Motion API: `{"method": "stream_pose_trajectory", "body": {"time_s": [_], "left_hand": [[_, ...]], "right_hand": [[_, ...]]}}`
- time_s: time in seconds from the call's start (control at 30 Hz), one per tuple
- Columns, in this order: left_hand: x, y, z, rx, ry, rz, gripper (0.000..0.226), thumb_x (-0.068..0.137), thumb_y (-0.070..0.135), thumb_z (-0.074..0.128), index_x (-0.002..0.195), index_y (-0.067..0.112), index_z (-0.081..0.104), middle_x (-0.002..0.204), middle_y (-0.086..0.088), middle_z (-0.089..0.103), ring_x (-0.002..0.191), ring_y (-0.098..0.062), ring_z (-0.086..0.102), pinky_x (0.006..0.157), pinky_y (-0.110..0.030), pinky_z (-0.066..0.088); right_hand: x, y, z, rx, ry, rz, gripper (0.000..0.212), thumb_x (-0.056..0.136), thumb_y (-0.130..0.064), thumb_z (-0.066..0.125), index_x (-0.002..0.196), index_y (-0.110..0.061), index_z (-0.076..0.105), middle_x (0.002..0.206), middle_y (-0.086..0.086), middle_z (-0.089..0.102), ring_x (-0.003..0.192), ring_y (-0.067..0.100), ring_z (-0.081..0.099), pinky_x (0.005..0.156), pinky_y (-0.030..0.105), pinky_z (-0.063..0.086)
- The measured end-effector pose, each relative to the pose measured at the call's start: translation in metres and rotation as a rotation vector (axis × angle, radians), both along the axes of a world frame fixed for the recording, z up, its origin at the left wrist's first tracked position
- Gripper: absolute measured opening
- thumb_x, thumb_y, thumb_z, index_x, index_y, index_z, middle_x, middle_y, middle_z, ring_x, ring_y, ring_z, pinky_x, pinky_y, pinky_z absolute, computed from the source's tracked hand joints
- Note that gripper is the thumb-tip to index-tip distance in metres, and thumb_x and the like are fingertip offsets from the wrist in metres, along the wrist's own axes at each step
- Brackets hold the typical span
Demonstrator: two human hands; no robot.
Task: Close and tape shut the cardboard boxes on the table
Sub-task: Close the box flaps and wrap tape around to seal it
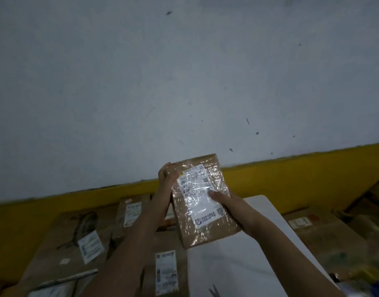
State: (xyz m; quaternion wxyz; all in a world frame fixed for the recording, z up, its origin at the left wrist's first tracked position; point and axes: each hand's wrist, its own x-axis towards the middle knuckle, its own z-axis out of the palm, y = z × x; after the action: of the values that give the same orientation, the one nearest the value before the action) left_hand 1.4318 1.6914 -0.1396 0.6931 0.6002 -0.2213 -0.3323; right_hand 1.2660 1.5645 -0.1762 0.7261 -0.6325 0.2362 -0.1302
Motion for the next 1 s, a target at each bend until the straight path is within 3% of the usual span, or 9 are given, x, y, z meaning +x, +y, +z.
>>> {"method": "stream_pose_trajectory", "body": {"time_s": [0.1, 0.17, 0.3, 0.43, 0.5, 0.7, 0.8, 0.9, 1.0], "left_hand": [[-0.001, 0.003, 0.010, 0.047, -0.002, 0.014, 0.096, 0.074, 0.059, 0.074, 0.151, 0.040, 0.020, 0.154, -0.011, 0.037, 0.129, -0.033, 0.051, 0.100, -0.050, 0.046], [-0.013, 0.012, 0.005, 0.105, -0.049, -0.055, 0.087, 0.085, 0.045, 0.066, 0.154, 0.038, 0.013, 0.154, -0.005, 0.037, 0.122, -0.026, 0.056, 0.091, -0.039, 0.051], [-0.033, 0.032, -0.003, 0.161, -0.006, -0.114, 0.063, 0.077, 0.051, 0.069, 0.135, 0.034, 0.049, 0.128, 0.002, 0.065, 0.105, -0.016, 0.067, 0.085, -0.035, 0.056], [-0.020, 0.035, 0.004, 0.211, -0.091, -0.258, 0.042, 0.097, 0.046, 0.052, 0.136, 0.031, 0.044, 0.116, 0.013, 0.066, 0.089, 0.003, 0.069, 0.061, -0.013, 0.053], [-0.017, 0.035, 0.004, 0.209, -0.082, -0.285, 0.045, 0.097, 0.046, 0.053, 0.139, 0.029, 0.047, 0.110, 0.008, 0.073, 0.090, -0.007, 0.073, 0.063, -0.019, 0.055], [-0.017, 0.027, -0.032, 0.129, 0.106, -0.222, 0.077, 0.081, 0.050, 0.071, 0.147, 0.037, 0.035, 0.128, 0.002, 0.065, 0.104, -0.019, 0.070, 0.083, -0.036, 0.057], [-0.025, 0.023, -0.067, 0.222, 0.037, -0.250, 0.046, 0.089, 0.057, 0.059, 0.131, 0.051, 0.043, 0.131, 0.010, 0.059, 0.110, -0.014, 0.062, 0.082, -0.029, 0.053], [-0.028, 0.010, -0.110, 0.288, 0.017, -0.231, 0.055, 0.094, 0.057, 0.050, 0.144, 0.042, 0.033, 0.134, 0.004, 0.056, 0.112, -0.017, 0.061, 0.091, -0.036, 0.056], [-0.026, -0.014, -0.153, 0.336, 0.185, -0.156, 0.058, 0.093, 0.056, 0.052, 0.144, 0.033, 0.037, 0.125, -0.001, 0.060, 0.108, -0.023, 0.063, 0.090, -0.039, 0.056]], "right_hand": [[0.006, 0.010, 0.003, -0.021, -0.073, -0.079, 0.080, 0.076, -0.068, 0.071, 0.141, -0.028, 0.048, 0.135, -0.009, 0.058, 0.120, 0.016, 0.057, 0.108, 0.043, 0.041], [0.007, 0.012, 0.009, -0.028, -0.123, -0.124, 0.062, 0.090, -0.051, 0.063, 0.143, -0.026, 0.043, 0.125, -0.015, 0.057, 0.108, 0.002, 0.056, 0.096, 0.025, 0.042], [0.005, 0.026, 0.036, -0.013, -0.108, -0.148, 0.029, 0.097, -0.031, 0.058, 0.124, -0.030, 0.046, 0.085, -0.022, 0.061, 0.059, -0.013, 0.063, 0.049, 0.006, 0.047], [0.006, 0.019, 0.009, 0.099, -0.146, -0.096, 0.058, 0.089, -0.049, 0.064, 0.137, -0.021, 0.049, 0.117, 0.004, 0.071, 0.102, 0.021, 0.071, 0.082, 0.038, 0.059], [0.008, 0.022, 0.004, 0.131, -0.171, -0.077, 0.057, 0.092, -0.046, 0.063, 0.141, -0.022, 0.046, 0.124, 0.009, 0.068, 0.111, 0.030, 0.067, 0.092, 0.048, 0.055], [0.016, 0.018, -0.014, 0.124, -0.120, -0.229, 0.043, 0.096, -0.043, 0.056, 0.134, -0.024, 0.055, 0.119, 0.007, 0.071, 0.106, 0.028, 0.070, 0.087, 0.047, 0.056], [0.012, 0.008, -0.033, 0.158, -0.015, -0.279, 0.040, 0.098, -0.049, 0.049, 0.129, -0.026, 0.059, 0.114, 0.003, 0.073, 0.102, 0.023, 0.071, 0.080, 0.040, 0.057], [0.011, -0.001, -0.065, 0.158, 0.140, -0.278, 0.044, 0.095, -0.057, 0.048, 0.128, -0.030, 0.059, 0.113, 0.000, 0.073, 0.105, 0.024, 0.070, 0.099, 0.050, 0.052], [0.006, -0.013, -0.099, 0.131, 0.273, -0.235, 0.062, 0.083, -0.076, 0.050, 0.132, -0.039, 0.053, 0.119, -0.005, 0.070, 0.111, 0.023, 0.066, 0.098, 0.053, 0.051]]}}
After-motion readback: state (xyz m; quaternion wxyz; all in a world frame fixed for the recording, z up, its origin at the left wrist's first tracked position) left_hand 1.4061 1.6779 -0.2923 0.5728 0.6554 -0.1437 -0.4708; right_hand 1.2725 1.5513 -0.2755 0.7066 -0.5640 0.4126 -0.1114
